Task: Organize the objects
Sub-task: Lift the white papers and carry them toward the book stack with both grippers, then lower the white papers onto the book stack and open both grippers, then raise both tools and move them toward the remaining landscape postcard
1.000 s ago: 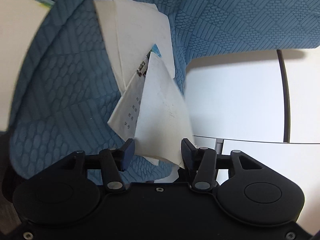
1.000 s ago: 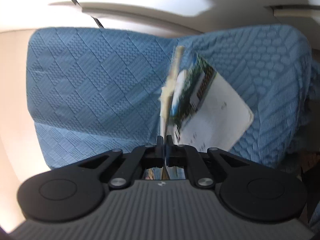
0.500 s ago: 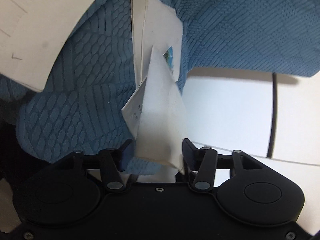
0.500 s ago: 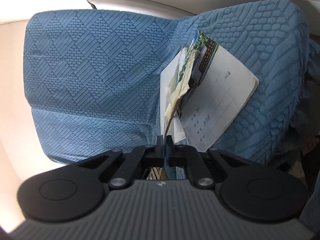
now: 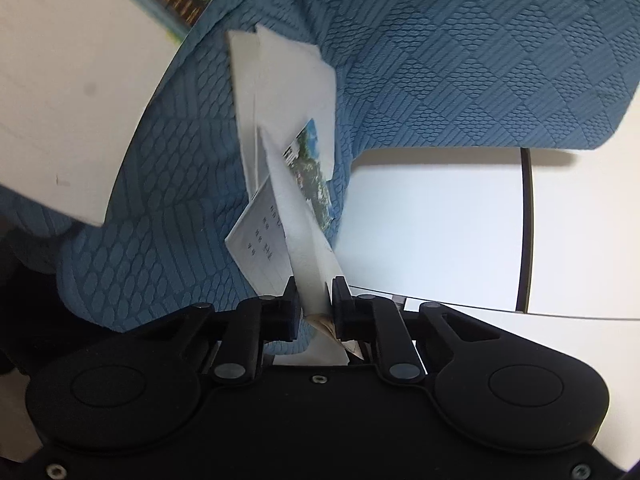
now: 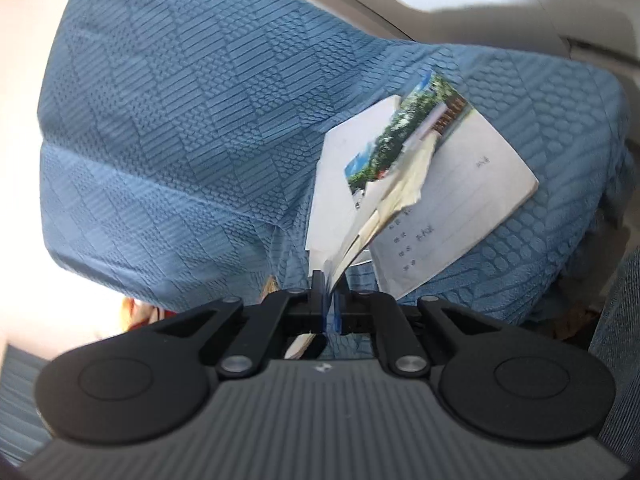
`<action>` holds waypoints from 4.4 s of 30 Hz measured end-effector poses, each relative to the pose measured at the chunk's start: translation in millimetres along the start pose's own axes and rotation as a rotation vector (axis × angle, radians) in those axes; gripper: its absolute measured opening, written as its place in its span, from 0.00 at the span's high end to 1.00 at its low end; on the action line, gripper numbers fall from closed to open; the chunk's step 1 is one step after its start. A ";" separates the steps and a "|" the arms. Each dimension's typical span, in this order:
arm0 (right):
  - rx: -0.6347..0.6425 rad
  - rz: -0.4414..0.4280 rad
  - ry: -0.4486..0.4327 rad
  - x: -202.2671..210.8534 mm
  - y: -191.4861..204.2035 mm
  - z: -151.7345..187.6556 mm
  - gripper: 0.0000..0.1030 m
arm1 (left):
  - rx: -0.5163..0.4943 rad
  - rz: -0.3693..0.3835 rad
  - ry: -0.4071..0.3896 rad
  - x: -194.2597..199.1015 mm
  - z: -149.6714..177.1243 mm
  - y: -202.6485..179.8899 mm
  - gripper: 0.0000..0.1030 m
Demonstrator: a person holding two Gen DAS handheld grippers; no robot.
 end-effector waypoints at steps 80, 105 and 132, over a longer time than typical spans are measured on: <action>0.339 0.185 0.297 -135.2 85.5 206.6 0.80 | -0.112 -0.360 -0.123 197.6 -74.4 93.5 0.76; 0.544 0.333 0.301 -88.2 101.6 205.6 0.48 | -0.414 -0.501 -0.134 212.1 -51.5 10.0 0.13; 0.748 0.203 -0.044 47.3 181.4 169.1 0.46 | -0.844 -0.456 -0.253 229.5 8.9 -143.3 0.01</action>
Point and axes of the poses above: each gripper's, at about its wrist camera, not at the fingertips, and x roughly against the way its jaws point, y to its left, z to its underside, the point moved 7 cm from there along -x, roughly the way its jaws point, and after that the axes turned 10 degrees about -x, right-handed, at the moved point
